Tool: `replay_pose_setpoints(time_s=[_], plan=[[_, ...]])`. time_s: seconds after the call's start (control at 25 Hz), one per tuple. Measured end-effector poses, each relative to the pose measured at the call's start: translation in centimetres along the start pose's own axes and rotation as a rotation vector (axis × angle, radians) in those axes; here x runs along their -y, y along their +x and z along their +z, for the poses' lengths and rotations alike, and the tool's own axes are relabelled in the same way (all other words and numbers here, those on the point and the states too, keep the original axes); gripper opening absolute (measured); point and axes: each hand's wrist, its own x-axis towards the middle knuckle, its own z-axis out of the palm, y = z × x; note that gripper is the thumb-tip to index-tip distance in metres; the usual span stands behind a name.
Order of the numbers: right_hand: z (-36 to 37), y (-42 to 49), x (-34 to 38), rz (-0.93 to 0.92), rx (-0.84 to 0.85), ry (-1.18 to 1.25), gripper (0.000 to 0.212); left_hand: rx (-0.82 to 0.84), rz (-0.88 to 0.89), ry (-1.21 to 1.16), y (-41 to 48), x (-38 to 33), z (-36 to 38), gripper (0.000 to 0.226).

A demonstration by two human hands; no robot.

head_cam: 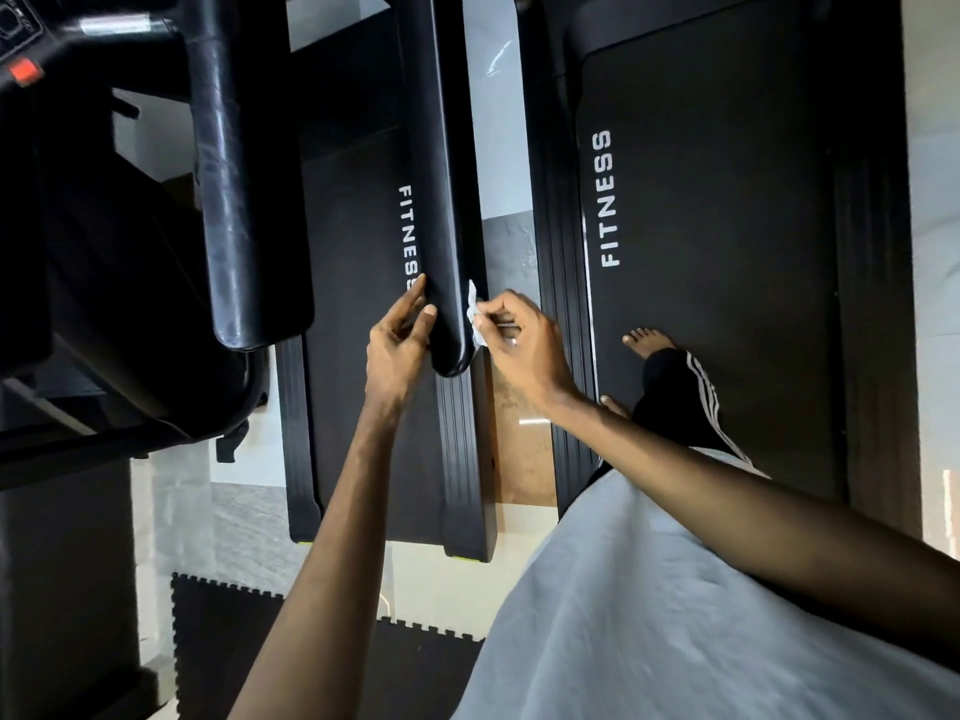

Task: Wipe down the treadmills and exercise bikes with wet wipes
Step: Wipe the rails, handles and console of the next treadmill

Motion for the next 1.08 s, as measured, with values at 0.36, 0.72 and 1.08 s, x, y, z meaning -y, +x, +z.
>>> replay_pose_setpoints(time_s=[0.36,0.72,1.08], plan=[[1.2,2.2,-3.9,0.289,-0.035,-0.093,0.010,0.006,-0.017,-0.010,-1.0,-0.3,0.3,0.052],[2.5,-1.7,0.4,0.914,-0.153,0.604,0.016,0.068,-0.008,-0.063,-1.6,1.5,-0.9,0.057],[2.8,-2.4,3.9,1.143,-0.087,0.940,0.034,0.139,0.017,-0.047,-1.1,1.6,-2.2,0.048]])
